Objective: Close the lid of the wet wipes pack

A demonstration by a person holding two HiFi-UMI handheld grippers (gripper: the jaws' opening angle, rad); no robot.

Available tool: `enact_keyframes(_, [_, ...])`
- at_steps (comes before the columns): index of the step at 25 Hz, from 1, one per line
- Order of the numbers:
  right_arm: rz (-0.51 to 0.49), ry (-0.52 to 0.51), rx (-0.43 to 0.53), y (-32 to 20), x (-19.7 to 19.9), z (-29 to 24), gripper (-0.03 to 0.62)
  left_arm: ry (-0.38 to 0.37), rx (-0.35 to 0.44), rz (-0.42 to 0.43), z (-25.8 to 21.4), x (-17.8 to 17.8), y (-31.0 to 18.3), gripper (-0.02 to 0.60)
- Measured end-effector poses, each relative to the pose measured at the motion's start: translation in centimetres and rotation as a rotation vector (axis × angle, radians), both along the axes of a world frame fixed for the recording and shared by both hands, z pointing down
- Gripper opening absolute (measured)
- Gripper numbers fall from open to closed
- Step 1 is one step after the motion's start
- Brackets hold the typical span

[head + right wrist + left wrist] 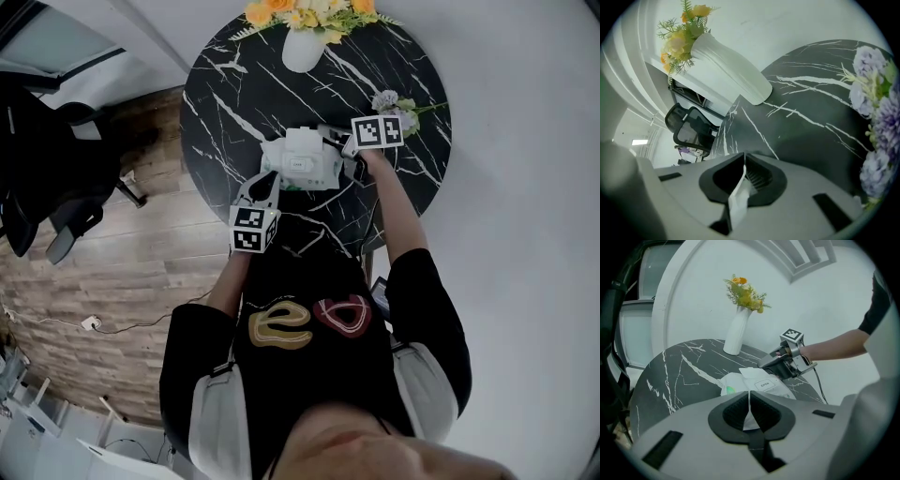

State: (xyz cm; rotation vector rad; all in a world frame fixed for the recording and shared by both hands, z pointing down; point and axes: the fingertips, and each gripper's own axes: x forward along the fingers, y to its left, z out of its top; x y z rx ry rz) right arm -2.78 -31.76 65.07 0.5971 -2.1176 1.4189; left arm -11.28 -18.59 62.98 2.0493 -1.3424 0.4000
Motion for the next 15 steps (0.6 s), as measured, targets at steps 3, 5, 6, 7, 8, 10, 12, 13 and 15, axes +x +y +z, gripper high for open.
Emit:
enact_keyframes(3, [-0.006,-0.007,0.002,0.0,-0.1,-0.3,0.023,0.006,0.001,-0.001,0.0,0.0,0.0,0.025])
enact_keyframes(5, [-0.009,-0.015,0.007,-0.1,-0.2,-0.6,0.023,0.004,0.001,0.006,0.2,0.0,-0.1,0.025])
enact_keyframes(6, [-0.01,-0.019,0.011,-0.1,-0.3,-0.8,0.021,0.001,-0.002,0.011,0.3,0.0,-0.1,0.025])
enact_keyframes(7, [-0.01,-0.024,0.015,-0.2,-0.3,-0.9,0.021,-0.001,-0.006,0.014,0.4,0.1,-0.1,0.025])
enact_keyframes(8, [-0.008,-0.03,0.018,-0.1,-0.3,-1.1,0.021,-0.002,-0.008,0.017,0.5,0.1,0.0,0.025])
enact_keyframes(10, [-0.004,-0.04,0.023,0.0,-0.3,-1.4,0.02,-0.003,-0.008,0.02,0.5,0.1,0.0,0.025])
enact_keyframes(12, [-0.002,-0.047,0.032,0.0,-0.3,-1.6,0.02,-0.004,-0.008,0.024,0.5,0.2,0.0,0.025])
enact_keyframes(13, [-0.002,-0.051,0.04,0.0,-0.3,-1.8,0.02,-0.006,-0.008,0.026,0.6,0.3,-0.1,0.025])
enact_keyframes(15, [-0.007,-0.057,0.057,0.0,-0.3,-2.2,0.02,-0.008,-0.008,0.029,0.7,0.3,-0.2,0.025])
